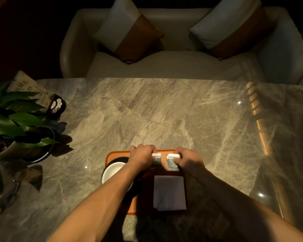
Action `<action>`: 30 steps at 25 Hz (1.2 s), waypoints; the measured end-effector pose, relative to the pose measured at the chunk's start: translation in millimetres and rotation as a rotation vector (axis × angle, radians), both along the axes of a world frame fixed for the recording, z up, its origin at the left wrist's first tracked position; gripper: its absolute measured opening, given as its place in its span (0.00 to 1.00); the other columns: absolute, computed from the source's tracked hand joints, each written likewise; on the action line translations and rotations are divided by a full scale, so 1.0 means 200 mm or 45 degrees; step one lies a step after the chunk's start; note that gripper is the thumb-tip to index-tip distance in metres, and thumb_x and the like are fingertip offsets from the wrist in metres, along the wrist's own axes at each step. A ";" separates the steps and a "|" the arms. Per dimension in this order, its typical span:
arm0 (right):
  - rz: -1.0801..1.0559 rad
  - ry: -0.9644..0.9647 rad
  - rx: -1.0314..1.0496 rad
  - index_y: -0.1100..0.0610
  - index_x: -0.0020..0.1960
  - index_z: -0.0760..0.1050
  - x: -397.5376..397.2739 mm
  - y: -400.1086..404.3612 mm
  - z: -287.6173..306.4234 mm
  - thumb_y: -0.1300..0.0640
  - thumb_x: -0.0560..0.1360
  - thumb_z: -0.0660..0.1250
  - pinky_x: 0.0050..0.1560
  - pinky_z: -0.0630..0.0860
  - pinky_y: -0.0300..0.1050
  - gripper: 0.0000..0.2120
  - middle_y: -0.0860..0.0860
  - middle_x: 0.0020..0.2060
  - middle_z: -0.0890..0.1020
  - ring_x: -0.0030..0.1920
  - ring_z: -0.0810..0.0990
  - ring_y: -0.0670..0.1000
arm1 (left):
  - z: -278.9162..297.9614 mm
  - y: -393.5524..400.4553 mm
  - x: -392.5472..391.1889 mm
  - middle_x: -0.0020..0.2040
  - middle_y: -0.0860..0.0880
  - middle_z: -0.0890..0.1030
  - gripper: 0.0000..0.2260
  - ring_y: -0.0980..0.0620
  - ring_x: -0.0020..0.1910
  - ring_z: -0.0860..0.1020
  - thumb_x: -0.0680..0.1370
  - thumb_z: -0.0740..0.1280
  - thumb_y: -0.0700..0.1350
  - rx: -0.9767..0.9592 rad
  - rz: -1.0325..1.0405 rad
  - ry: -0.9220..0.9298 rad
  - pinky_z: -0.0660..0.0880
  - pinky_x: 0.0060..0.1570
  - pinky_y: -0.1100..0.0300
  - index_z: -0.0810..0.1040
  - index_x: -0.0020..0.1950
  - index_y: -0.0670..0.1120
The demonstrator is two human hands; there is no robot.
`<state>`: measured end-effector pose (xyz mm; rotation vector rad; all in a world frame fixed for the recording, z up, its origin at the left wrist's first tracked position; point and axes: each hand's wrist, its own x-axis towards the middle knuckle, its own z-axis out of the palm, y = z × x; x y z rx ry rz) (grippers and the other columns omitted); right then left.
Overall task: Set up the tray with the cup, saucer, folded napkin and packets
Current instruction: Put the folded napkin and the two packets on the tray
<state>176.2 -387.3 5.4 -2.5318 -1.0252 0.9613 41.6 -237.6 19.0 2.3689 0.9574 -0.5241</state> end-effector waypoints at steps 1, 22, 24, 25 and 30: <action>0.023 -0.075 0.021 0.49 0.58 0.76 -0.01 -0.01 0.00 0.49 0.75 0.67 0.53 0.73 0.45 0.12 0.50 0.54 0.82 0.56 0.77 0.53 | -0.01 -0.01 0.00 0.47 0.50 0.82 0.08 0.47 0.52 0.74 0.76 0.63 0.43 0.069 -0.026 -0.005 0.58 0.50 0.52 0.77 0.52 0.54; 0.437 -0.548 0.026 0.48 0.56 0.82 -0.08 -0.08 0.01 0.38 0.56 0.81 0.45 0.78 0.57 0.31 0.57 0.59 0.81 0.56 0.79 0.63 | -0.08 -0.07 -0.12 0.57 0.50 0.76 0.21 0.47 0.58 0.71 0.74 0.69 0.58 0.436 -0.344 -0.123 0.62 0.61 0.50 0.73 0.64 0.54; 0.429 -0.554 0.029 0.48 0.55 0.82 -0.08 -0.08 0.01 0.38 0.56 0.81 0.45 0.78 0.57 0.31 0.56 0.58 0.82 0.56 0.79 0.63 | -0.08 -0.07 -0.12 0.56 0.50 0.76 0.20 0.46 0.57 0.71 0.74 0.69 0.58 0.452 -0.354 -0.117 0.63 0.61 0.49 0.74 0.63 0.54; 0.425 -0.562 0.026 0.48 0.55 0.82 -0.08 -0.08 0.00 0.38 0.56 0.81 0.46 0.78 0.57 0.30 0.56 0.58 0.82 0.56 0.79 0.63 | -0.08 -0.07 -0.11 0.56 0.49 0.76 0.19 0.46 0.57 0.71 0.74 0.69 0.58 0.456 -0.358 -0.117 0.63 0.60 0.49 0.74 0.63 0.54; 0.385 -0.573 -0.002 0.49 0.54 0.83 -0.09 -0.08 -0.01 0.38 0.55 0.81 0.46 0.78 0.59 0.30 0.57 0.57 0.82 0.55 0.80 0.64 | -0.09 -0.10 -0.09 0.54 0.49 0.77 0.18 0.46 0.55 0.72 0.73 0.69 0.58 0.477 -0.379 -0.110 0.64 0.58 0.49 0.74 0.61 0.55</action>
